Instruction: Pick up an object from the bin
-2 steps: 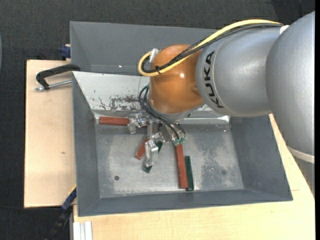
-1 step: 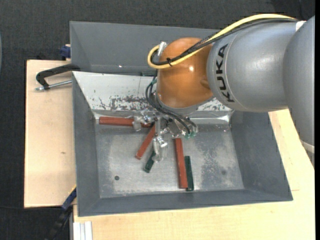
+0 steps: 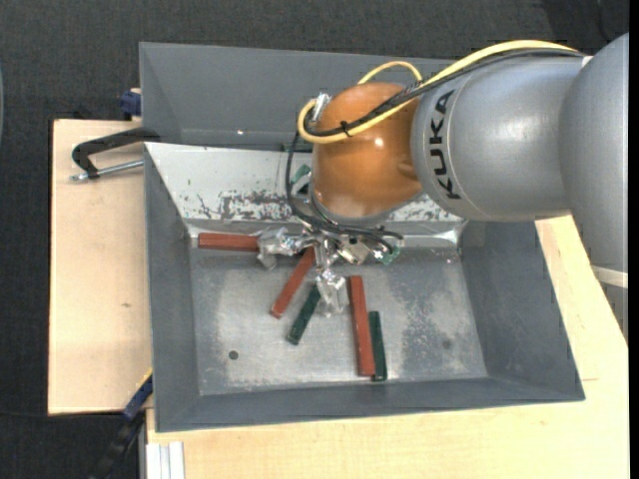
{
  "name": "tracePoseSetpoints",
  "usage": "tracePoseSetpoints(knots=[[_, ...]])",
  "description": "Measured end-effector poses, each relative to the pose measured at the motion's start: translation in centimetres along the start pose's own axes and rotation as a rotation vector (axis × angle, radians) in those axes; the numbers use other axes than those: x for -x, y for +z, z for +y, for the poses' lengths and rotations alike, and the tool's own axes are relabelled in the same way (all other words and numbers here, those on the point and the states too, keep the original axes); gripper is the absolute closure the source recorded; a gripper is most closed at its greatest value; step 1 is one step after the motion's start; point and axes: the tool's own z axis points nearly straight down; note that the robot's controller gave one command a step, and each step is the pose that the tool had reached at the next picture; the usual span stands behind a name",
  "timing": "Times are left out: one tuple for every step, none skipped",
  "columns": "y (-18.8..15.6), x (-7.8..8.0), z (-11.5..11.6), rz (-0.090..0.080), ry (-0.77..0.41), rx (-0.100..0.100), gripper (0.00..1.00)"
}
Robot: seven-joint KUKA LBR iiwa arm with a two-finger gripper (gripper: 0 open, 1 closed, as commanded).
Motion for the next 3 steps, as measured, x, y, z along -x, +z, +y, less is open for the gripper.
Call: tracePoseSetpoints(knots=[[4.6,-1.0,-3.8,0.004,-0.079,0.005,1.00],[4.5,-1.0,-3.8,0.004,-0.079,0.005,1.00],[-12.4,-3.2,-4.2,0.000,-0.028,0.000,1.00]])
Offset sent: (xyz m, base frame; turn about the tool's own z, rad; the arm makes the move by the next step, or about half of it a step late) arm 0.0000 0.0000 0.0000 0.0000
